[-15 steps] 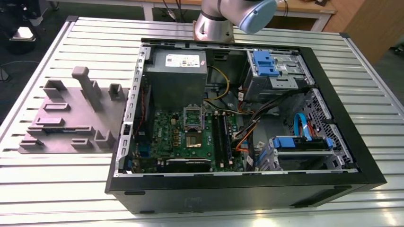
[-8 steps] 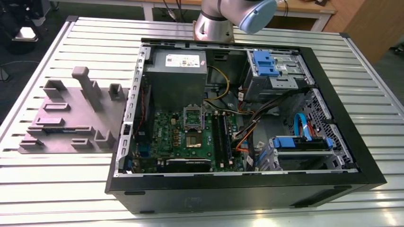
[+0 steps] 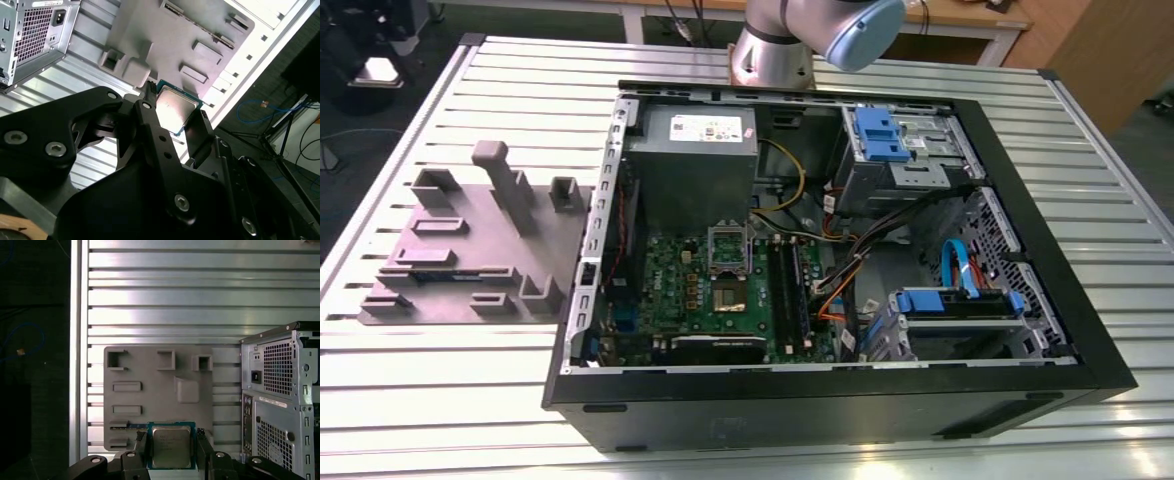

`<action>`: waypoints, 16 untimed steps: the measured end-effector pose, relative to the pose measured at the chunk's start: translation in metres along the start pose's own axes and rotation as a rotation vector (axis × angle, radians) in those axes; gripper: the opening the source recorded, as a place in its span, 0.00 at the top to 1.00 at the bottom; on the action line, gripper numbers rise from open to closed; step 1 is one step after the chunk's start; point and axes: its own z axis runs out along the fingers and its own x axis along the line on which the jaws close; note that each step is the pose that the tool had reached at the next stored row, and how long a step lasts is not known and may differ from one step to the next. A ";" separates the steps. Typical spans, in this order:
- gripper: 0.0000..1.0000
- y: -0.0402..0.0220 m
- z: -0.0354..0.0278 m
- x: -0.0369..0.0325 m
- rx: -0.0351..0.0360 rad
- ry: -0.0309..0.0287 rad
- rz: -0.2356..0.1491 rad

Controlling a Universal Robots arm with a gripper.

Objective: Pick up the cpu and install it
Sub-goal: 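Pick up the cpu and move it towards the insertion slot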

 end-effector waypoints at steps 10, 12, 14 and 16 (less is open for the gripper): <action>0.53 0.0001 0.0001 -0.0029 0.0000 0.0000 0.000; 0.53 0.0001 0.0000 -0.0035 0.0000 0.0000 0.000; 0.53 0.0001 0.0001 -0.0042 0.0000 0.0000 0.000; 0.53 0.0001 0.0001 -0.0044 0.0000 0.0000 0.000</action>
